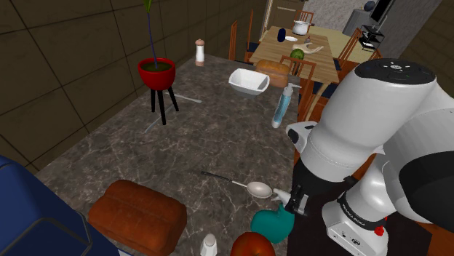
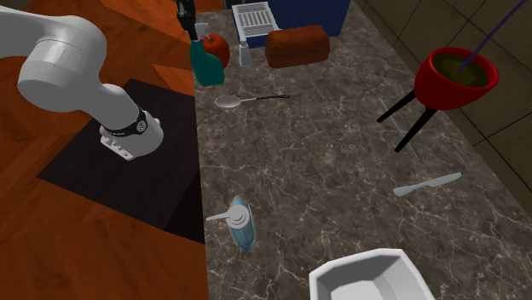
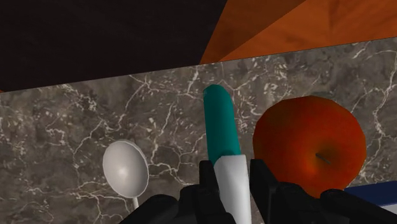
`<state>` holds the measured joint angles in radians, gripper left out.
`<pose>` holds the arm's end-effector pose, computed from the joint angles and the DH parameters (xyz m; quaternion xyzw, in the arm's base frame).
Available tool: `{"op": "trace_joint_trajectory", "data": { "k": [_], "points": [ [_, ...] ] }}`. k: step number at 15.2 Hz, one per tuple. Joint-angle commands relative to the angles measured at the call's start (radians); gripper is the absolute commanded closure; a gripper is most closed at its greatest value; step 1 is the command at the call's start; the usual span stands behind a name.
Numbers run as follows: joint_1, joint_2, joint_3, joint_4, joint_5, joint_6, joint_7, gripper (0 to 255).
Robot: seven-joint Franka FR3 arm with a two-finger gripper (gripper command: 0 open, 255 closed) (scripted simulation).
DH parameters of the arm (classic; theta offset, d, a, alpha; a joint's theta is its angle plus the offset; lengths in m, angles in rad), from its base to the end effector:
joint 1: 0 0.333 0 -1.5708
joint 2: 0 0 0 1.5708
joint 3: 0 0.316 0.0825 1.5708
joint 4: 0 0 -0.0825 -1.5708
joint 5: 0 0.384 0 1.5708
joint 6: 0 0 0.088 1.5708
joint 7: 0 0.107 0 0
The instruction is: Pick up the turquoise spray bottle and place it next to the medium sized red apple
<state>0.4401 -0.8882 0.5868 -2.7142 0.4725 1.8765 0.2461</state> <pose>0.1429 0.2848 0.4306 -0.9763 -0.2164 0.0034 0.0006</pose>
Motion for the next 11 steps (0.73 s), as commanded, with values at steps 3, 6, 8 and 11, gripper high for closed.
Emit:
{"op": "trace_joint_trajectory", "data": {
  "k": [3, 6, 8, 11],
  "points": [
    [0.000, 0.000, 0.000, 0.000, 0.000, 0.000, 0.000, 0],
    [0.000, 0.000, 0.000, 0.000, 0.000, 0.000, 0.000, 0],
    [-0.004, -0.008, -0.016, 0.027, -0.014, -0.035, 0.002, 0],
    [-0.016, -0.019, -0.056, 0.110, -0.051, -0.129, 0.008, 0]
  ]
}}
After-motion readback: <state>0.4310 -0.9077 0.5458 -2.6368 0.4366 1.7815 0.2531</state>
